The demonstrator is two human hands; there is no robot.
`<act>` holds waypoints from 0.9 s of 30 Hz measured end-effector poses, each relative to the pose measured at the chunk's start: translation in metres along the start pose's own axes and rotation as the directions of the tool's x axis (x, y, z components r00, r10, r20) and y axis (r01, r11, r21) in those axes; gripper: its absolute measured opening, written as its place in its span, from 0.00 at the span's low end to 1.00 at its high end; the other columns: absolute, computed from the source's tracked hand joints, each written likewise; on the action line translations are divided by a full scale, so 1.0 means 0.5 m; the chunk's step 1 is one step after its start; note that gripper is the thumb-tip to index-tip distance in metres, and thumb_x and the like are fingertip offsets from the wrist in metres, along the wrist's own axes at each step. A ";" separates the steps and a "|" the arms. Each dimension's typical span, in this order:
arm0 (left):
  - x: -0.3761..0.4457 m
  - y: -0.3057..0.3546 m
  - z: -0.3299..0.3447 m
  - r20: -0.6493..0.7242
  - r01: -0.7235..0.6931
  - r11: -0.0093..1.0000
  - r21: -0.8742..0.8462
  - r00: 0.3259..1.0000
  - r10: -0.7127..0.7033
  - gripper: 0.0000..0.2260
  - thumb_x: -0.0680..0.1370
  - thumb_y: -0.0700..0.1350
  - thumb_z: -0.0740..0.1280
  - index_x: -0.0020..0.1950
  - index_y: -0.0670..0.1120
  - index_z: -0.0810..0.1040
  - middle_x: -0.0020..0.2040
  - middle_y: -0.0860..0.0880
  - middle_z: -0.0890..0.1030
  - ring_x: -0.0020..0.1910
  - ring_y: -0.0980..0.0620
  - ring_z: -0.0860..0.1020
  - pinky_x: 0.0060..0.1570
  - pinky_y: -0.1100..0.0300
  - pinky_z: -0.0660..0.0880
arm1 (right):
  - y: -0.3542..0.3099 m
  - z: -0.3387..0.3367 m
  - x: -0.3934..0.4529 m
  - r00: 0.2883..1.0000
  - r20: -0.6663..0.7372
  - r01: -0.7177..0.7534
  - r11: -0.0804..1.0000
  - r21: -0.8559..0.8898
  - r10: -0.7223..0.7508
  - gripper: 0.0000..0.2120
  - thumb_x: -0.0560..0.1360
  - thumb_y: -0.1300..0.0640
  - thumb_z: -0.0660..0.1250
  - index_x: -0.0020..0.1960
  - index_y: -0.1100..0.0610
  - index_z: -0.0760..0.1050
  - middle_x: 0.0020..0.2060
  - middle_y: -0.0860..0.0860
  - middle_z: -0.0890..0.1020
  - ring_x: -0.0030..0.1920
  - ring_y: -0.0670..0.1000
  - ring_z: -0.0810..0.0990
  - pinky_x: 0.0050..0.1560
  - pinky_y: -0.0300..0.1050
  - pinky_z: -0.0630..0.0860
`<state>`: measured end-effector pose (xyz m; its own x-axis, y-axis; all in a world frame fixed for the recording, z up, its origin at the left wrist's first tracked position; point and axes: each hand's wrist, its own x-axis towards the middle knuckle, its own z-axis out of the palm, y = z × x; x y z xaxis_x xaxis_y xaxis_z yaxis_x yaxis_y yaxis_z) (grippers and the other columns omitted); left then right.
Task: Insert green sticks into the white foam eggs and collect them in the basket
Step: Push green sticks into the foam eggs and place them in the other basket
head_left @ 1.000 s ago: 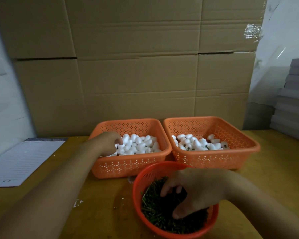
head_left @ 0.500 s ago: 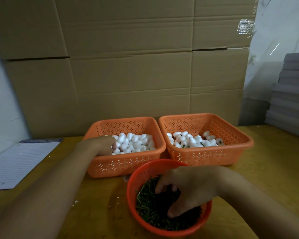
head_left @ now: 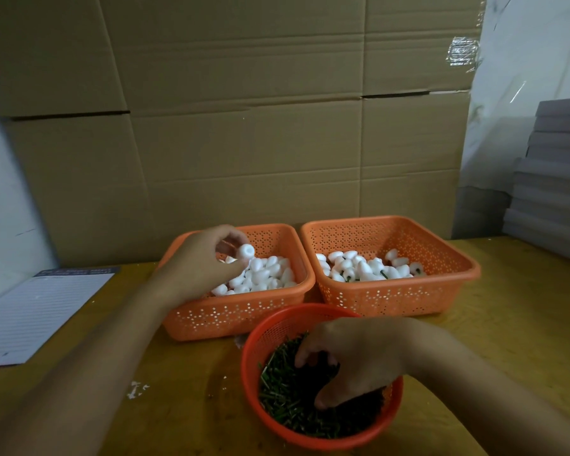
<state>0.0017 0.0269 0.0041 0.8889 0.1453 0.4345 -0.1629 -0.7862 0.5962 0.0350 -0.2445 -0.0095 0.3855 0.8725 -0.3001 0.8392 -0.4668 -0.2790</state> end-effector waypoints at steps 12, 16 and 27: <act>-0.078 0.076 0.038 0.085 -0.150 0.919 -0.366 0.977 0.193 0.13 0.72 0.41 0.74 0.51 0.56 0.80 0.58 0.56 0.84 0.60 0.56 0.82 0.56 0.64 0.78 | 0.001 0.001 -0.001 1.000 -0.018 0.023 1.000 -0.009 -0.023 0.28 0.74 0.43 0.72 0.72 0.43 0.69 0.65 0.44 0.73 0.56 0.42 0.70 0.43 0.33 0.67; -0.082 0.084 0.036 0.086 -0.125 0.898 -0.422 0.980 0.177 0.12 0.72 0.38 0.76 0.52 0.52 0.81 0.56 0.54 0.85 0.58 0.54 0.83 0.56 0.63 0.78 | 0.000 0.001 0.000 1.000 -0.015 0.017 1.000 -0.004 -0.017 0.28 0.74 0.43 0.72 0.72 0.43 0.69 0.65 0.43 0.72 0.56 0.43 0.71 0.46 0.37 0.69; -0.092 0.097 0.037 0.067 -0.038 0.917 -0.396 0.995 0.071 0.12 0.70 0.60 0.74 0.52 0.61 0.84 0.50 0.56 0.85 0.48 0.57 0.83 0.48 0.64 0.78 | -0.001 0.000 -0.002 1.000 -0.013 0.015 1.000 0.012 -0.015 0.28 0.74 0.43 0.72 0.72 0.42 0.69 0.64 0.43 0.73 0.57 0.43 0.72 0.44 0.35 0.68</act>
<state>-0.0391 -0.0288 0.0006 0.9020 0.0485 0.4291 -0.3533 -0.4885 0.7978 0.0343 -0.2451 -0.0093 0.3780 0.8811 -0.2843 0.8403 -0.4554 -0.2942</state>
